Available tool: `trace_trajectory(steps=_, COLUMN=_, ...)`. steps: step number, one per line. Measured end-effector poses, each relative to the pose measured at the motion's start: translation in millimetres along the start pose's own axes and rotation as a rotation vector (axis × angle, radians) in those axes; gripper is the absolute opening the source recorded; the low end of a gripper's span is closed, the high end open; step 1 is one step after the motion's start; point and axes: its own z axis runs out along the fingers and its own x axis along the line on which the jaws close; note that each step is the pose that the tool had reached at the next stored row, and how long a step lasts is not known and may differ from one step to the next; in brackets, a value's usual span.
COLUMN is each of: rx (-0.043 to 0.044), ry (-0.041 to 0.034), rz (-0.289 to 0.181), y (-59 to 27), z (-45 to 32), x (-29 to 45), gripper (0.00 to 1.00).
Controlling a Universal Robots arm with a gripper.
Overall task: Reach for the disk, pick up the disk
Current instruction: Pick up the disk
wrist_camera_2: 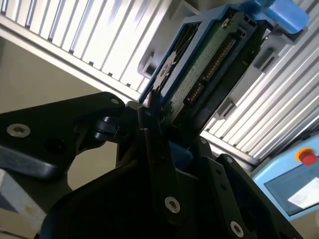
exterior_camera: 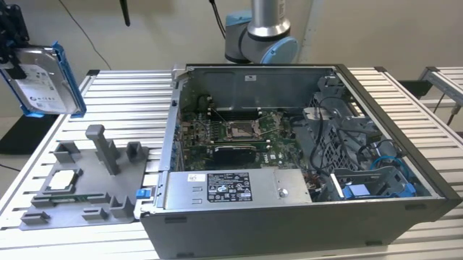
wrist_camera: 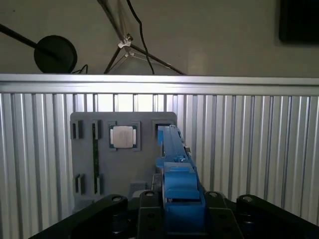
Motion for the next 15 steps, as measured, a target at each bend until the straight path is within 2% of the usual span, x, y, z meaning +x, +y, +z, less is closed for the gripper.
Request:
trace_trajectory(steps=2, rx=0.0086, ry=-0.0002, rz=0.000, y=0.0, z=-3.4, x=-0.1, gripper=0.00)
trace_trajectory(steps=7, rx=0.0418, ry=-0.0005, rz=-0.002, y=-0.1, z=-9.1, x=-0.2, gripper=0.00)
trace_trajectory(steps=10, rx=0.0464, ry=-0.0005, rz=-0.002, y=-0.2, z=-17.8, x=-0.6, gripper=0.00)
trace_trajectory(steps=15, rx=0.0465, ry=-0.0017, rz=-0.002, y=-0.6, z=-40.5, x=-0.8, gripper=0.00)
